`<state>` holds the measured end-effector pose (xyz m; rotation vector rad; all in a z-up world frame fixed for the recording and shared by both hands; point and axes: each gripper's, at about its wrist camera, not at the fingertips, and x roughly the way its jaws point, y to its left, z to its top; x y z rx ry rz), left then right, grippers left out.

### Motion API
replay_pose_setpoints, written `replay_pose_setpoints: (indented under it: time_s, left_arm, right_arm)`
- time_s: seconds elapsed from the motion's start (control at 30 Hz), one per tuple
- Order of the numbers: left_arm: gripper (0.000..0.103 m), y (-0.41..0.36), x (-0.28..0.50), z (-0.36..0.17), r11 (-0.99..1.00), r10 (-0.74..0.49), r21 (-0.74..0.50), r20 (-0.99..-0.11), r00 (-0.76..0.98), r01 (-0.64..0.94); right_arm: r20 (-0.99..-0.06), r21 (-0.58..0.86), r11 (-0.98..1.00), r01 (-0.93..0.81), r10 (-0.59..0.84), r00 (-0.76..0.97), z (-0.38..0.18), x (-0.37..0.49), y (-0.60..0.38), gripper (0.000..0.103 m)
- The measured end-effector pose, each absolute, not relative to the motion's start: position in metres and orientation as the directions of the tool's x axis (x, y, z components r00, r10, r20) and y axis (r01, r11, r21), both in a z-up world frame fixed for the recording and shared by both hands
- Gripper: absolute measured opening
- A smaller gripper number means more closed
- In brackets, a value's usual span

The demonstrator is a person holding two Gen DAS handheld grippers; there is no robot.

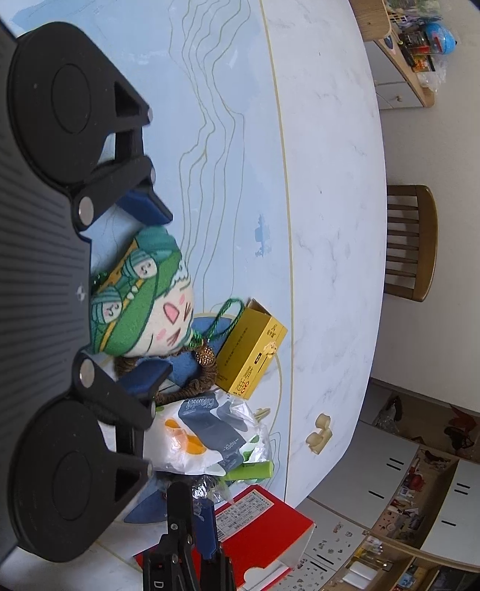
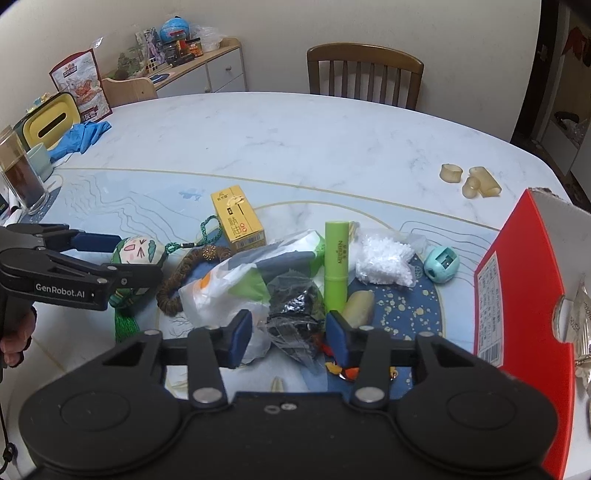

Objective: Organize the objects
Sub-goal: 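Grasp the green plush pouch with the left tool while the right tool grasps the black bag, then carry the plush pouch and black bag into the shoebox and release both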

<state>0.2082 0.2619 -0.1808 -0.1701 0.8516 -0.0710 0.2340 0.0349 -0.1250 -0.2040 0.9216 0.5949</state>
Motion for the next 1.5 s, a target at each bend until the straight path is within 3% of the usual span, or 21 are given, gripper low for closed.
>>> replay_pose_setpoints:
  time_s: [0.57, 1.23, 1.5]
  left_arm:
    - [0.071, 0.257, 0.198, -0.164, 0.985, -0.123, -0.173, -0.74, 0.662, -0.01]
    - [0.071, 0.226, 0.179, -0.091, 0.976, -0.156, -0.217, -0.709, 0.688, -0.002]
    - [0.071, 0.184, 0.182, -0.055, 0.978, -0.18, -0.201, -0.673, 0.717, 0.057]
  right_arm:
    - [-0.776, 0.112, 0.828, -0.549, 0.418, 0.472, -0.113, 0.228, 0.029, 0.026]
    - [-0.703, 0.234, 0.83, -0.506, 0.504, 0.502, -0.063, 0.199, -0.023, 0.025]
    - [-0.69, 0.225, 0.86, -0.458, 0.473, 0.548, -0.037, 0.195, -0.062, 0.025]
